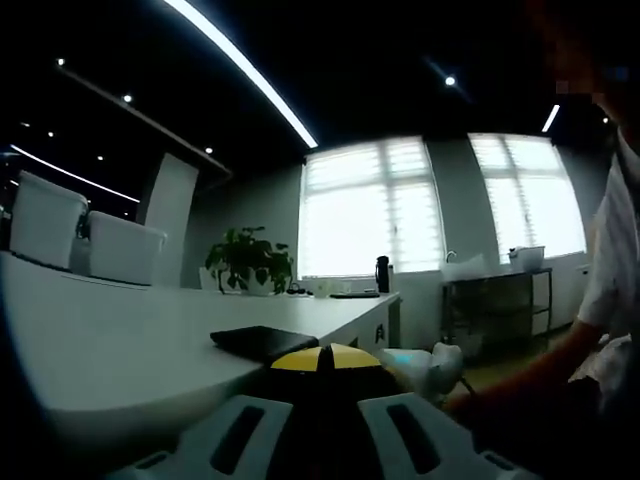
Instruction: Clamp the fixed fixture on the desktop, loosen the retaining clip, secure it to the edge of the desk, and tighten the retaining clip.
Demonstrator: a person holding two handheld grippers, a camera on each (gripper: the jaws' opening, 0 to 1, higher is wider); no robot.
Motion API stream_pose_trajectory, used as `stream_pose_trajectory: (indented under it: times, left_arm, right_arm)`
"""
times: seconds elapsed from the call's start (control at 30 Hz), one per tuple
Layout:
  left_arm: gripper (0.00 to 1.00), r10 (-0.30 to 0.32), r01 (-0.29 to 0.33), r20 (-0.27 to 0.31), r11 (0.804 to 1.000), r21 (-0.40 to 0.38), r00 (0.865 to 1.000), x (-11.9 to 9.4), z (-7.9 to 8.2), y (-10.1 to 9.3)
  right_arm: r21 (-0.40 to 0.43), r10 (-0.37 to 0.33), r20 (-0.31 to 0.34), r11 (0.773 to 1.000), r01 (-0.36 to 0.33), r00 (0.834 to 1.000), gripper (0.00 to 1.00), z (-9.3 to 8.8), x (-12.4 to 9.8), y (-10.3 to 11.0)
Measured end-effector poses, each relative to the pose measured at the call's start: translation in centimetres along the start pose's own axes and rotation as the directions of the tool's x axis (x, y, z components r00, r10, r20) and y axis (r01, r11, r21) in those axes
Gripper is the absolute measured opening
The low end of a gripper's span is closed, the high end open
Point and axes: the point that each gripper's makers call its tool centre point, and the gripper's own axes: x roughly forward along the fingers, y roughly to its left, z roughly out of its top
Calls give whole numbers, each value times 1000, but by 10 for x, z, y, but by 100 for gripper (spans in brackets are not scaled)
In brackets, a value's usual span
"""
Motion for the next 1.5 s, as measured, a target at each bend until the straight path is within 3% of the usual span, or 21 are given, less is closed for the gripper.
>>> stream_pose_trajectory:
  times: [0.1,0.3,0.43,0.57,0.63,0.77,0.8,0.93,0.97,1.0,1.13,1.23,1.3,1.37,1.5]
  left_arm:
    - [2,-6,6,13,1000,-25,1000,-1,2,1]
    - [2,-10,10,26,1000,-16,1000,-1,3,0]
    - [2,-9,10,19,1000,-11,1000,0,1,0]
    - [2,-9,9,11,1000,4,1000,0,0,0]
    - [2,-11,11,12,1000,0,1000,0,0,0]
    - [2,-13,13,16,1000,-3,1000,0,0,0]
    - [2,-12,12,16,1000,-4,1000,0,0,0]
    - [2,-8,8,11,1000,6,1000,1,-1,0]
    - [2,-7,7,9,1000,9,1000,1,-1,0]
    - [2,-6,6,7,1000,9,1000,1,-1,0]
    - [2,-5,5,6,1000,6,1000,1,-1,0]
    - [2,-6,6,6,1000,13,1000,1,-1,0]
    - [2,-5,5,4,1000,17,1000,1,-1,-1]
    - [2,-5,5,3,1000,22,1000,1,-1,-1]
    - [2,-6,6,5,1000,-1,1000,1,-1,-1]
  right_arm:
    - [-86,65,-42,994,-69,997,20,-5,2,2]
    - [-6,56,-21,998,-56,998,20,-6,2,2]
    - [54,-74,-20,996,75,997,22,-15,-3,-7]
    - [106,-210,-29,972,212,977,38,-19,-11,-9]
    - [149,-252,-10,957,251,968,39,-14,-17,-1]
    - [140,-384,-17,913,382,923,40,-6,-28,4]
    - [157,-429,-23,890,427,903,40,-4,-30,3]
    - [160,-515,-62,840,518,855,43,-2,-31,0]
    - [140,-575,-82,802,581,814,44,-2,-37,-7]
    - [123,-606,-77,782,611,792,43,0,-39,-10]
    - [126,-600,-102,783,609,793,43,-2,-26,-4]
    - [128,-611,-116,773,622,783,42,-4,-20,-7]
    - [123,-621,-129,764,634,773,37,-7,-18,-12]
    - [131,-635,-132,750,649,761,26,-8,-20,-16]
    - [252,-603,-143,745,618,785,19,-12,-16,-10]
